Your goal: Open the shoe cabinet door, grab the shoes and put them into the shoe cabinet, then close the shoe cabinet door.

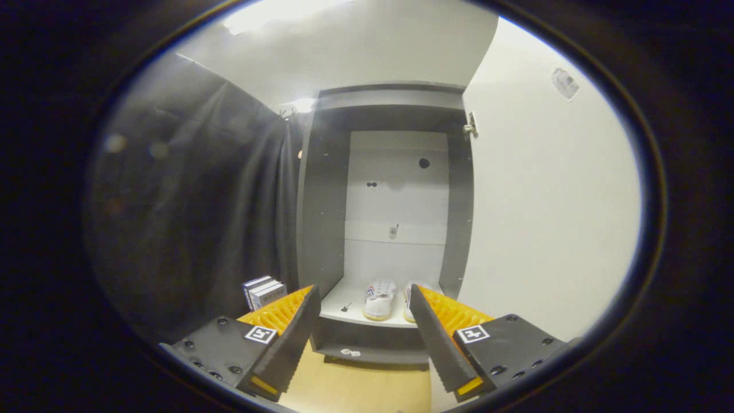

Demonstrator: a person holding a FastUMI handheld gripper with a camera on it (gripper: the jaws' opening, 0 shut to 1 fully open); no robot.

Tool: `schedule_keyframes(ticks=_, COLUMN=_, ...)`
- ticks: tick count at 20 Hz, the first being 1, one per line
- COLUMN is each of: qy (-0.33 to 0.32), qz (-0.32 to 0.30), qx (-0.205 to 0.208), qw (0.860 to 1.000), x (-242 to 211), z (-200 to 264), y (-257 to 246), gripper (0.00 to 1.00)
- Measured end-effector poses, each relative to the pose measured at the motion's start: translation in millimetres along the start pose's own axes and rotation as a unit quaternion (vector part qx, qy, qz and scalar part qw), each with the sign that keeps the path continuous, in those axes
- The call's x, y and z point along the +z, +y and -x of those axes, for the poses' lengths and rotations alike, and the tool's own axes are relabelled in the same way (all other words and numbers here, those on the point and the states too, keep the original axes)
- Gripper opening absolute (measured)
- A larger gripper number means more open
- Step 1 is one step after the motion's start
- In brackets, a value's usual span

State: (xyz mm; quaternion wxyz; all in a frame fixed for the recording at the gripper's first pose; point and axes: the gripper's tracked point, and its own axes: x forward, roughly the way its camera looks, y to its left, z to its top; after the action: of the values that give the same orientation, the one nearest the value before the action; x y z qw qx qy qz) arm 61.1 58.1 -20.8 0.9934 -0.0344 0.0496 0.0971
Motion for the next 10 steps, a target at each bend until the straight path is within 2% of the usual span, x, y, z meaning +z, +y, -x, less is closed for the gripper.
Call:
schedule_keyframes(ticks=4, qy=-0.002, qz=-0.031, qx=-0.019, qw=0.999, x=4.5, z=65.2, y=-7.3, gripper=0.94)
schedule_keyframes(ticks=6, qy=0.003, qz=-0.028, qx=-0.053, qw=0.998, x=3.0, z=104.0, y=-27.5, gripper=0.94)
schedule_keyframes(ticks=10, qy=0.012, qz=-0.030, qx=-0.153, qw=0.988, x=-2.5, z=178.9, y=-91.4, gripper=0.95)
